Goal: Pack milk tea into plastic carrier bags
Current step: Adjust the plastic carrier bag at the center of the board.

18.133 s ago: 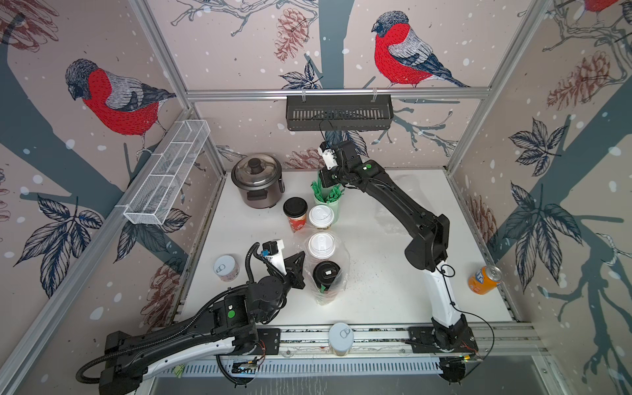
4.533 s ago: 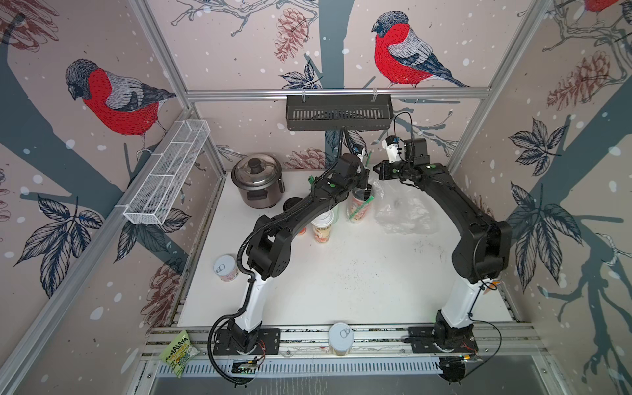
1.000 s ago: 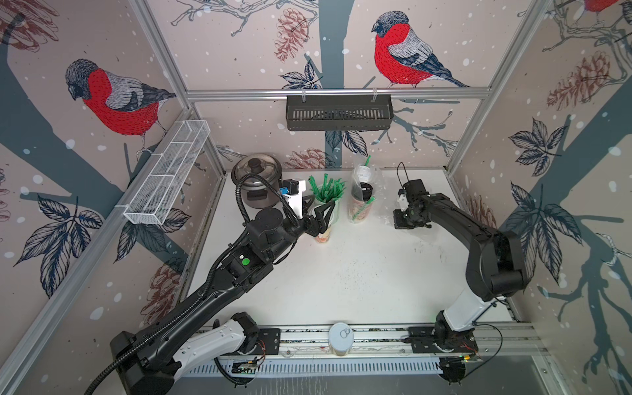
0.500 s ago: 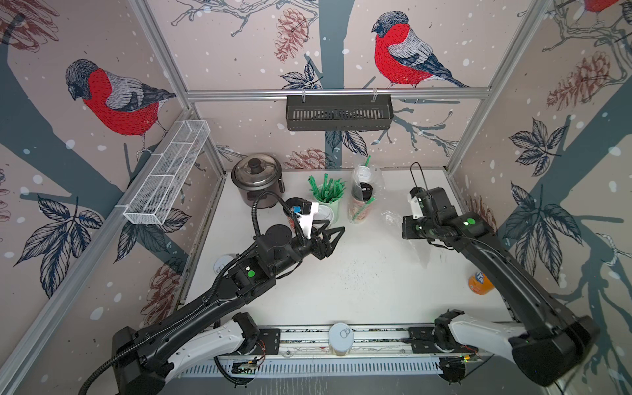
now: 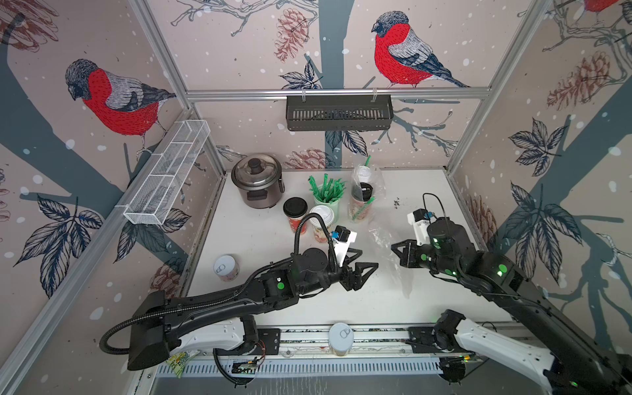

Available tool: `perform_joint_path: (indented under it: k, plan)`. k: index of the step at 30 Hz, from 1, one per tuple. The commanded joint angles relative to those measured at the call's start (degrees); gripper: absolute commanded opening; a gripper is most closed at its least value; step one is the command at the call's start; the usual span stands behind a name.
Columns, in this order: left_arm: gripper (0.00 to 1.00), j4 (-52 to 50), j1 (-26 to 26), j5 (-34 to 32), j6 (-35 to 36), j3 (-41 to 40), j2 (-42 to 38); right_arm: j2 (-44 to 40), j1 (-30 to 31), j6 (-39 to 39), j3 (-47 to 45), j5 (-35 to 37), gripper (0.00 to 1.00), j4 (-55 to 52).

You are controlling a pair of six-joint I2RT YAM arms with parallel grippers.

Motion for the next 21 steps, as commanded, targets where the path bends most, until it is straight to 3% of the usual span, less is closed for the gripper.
perform_joint_path:
  k: [1,5,15,19,21]
  plan:
    - [0.73,5.7,-0.6,-2.0,-2.4,0.8,2.2,-0.6,2.3,4.0,-0.9,0.9,0.02,5.3]
    - [0.72,7.2,-0.6,-3.5,-3.5,0.8,4.7,-0.7,3.5,4.5,-3.1,-2.1,0.05,9.0]
    - [0.52,6.4,-0.6,-9.4,-6.4,1.2,8.6,-2.1,3.8,5.2,-6.5,-6.9,0.18,16.1]
    - [0.32,6.7,-0.6,-10.7,-7.7,1.3,9.1,-2.7,3.8,5.6,-7.2,-7.4,0.16,16.8]
    - [0.18,7.2,-0.6,-11.2,-8.1,1.3,9.3,-3.2,3.8,5.9,-7.9,-7.8,0.12,17.7]
